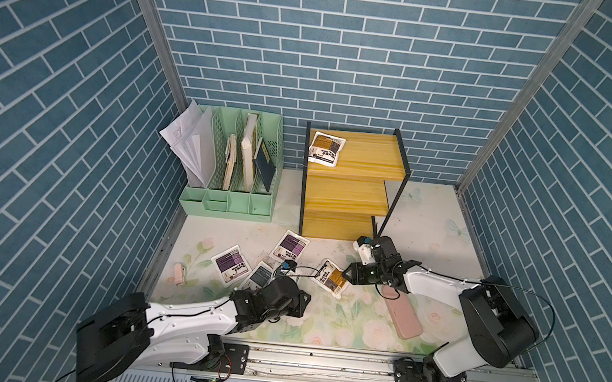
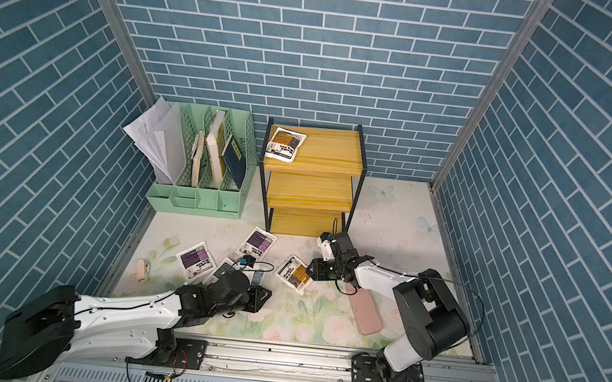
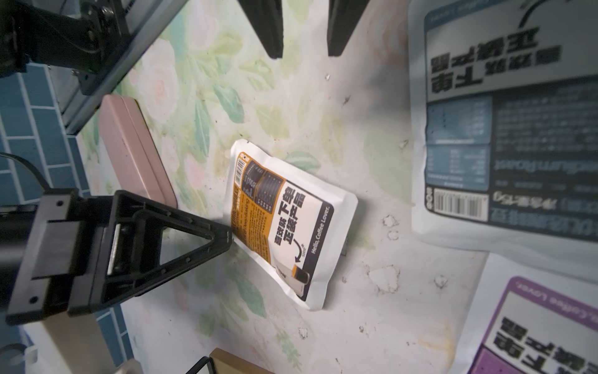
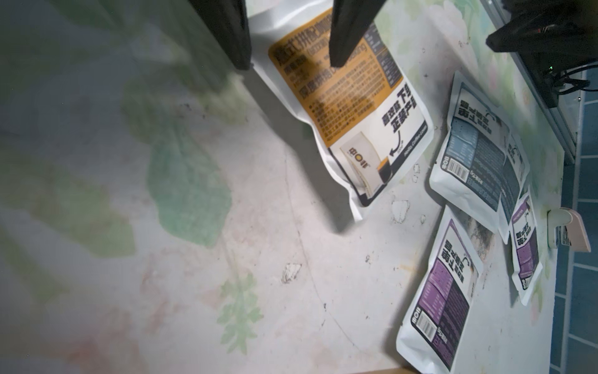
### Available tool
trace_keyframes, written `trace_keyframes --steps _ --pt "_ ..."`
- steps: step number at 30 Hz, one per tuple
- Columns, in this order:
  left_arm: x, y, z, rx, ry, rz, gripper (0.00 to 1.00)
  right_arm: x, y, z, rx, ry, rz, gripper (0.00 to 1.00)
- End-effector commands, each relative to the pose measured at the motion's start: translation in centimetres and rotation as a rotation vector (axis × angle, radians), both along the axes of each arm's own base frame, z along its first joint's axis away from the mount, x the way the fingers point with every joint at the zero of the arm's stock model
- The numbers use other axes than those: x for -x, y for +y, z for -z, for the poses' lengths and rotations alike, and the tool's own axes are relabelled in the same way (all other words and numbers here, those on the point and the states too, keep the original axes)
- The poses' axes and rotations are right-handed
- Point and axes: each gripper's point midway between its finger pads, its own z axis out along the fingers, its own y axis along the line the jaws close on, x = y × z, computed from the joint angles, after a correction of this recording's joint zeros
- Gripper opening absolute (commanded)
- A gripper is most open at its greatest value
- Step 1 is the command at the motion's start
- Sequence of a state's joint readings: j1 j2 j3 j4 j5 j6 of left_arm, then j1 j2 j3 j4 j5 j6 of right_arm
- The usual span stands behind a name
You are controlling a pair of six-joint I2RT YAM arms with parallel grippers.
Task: Place the bagged coffee beans on the shelf by color
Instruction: Pick up the coffee beans at the center of the board.
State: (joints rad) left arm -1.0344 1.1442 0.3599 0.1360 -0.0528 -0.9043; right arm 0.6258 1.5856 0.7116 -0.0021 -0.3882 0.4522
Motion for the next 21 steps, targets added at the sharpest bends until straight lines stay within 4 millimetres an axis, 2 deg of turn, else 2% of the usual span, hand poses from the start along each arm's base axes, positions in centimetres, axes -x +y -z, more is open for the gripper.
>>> trace_keyframes --steps 1,3,6,13,17,21 --pt "-1.8 -2.0 -1.4 0.026 -0.072 -0.003 0.27 -0.6 1.3 -0.5 -0.044 -0.031 -0.053 0.44" --pt "-2.2 -2.4 -0.5 0.003 -0.061 0.002 0.25 -0.3 1.0 -0.2 -0.041 -0.02 -0.047 0.45" --pt "-2.9 -3.0 0.2 -0.022 -0.062 0.006 0.24 -0.2 0.1 -0.1 -0.019 -0.028 -0.011 0.54" --pt "-5.3 -1.8 1.0 -0.065 -0.065 -0.046 0.19 -1.9 -2.6 -2.6 -0.211 -0.022 0.134 0.64" --pt "-6.0 -1.6 1.5 -0.068 -0.06 -0.056 0.18 -1.4 -2.5 -2.3 -0.262 0.053 0.147 0.65" --pt "-6.2 -1.8 2.7 -0.094 -0.039 -0.048 0.17 -0.4 -2.5 -0.5 -0.262 0.136 0.165 0.56"
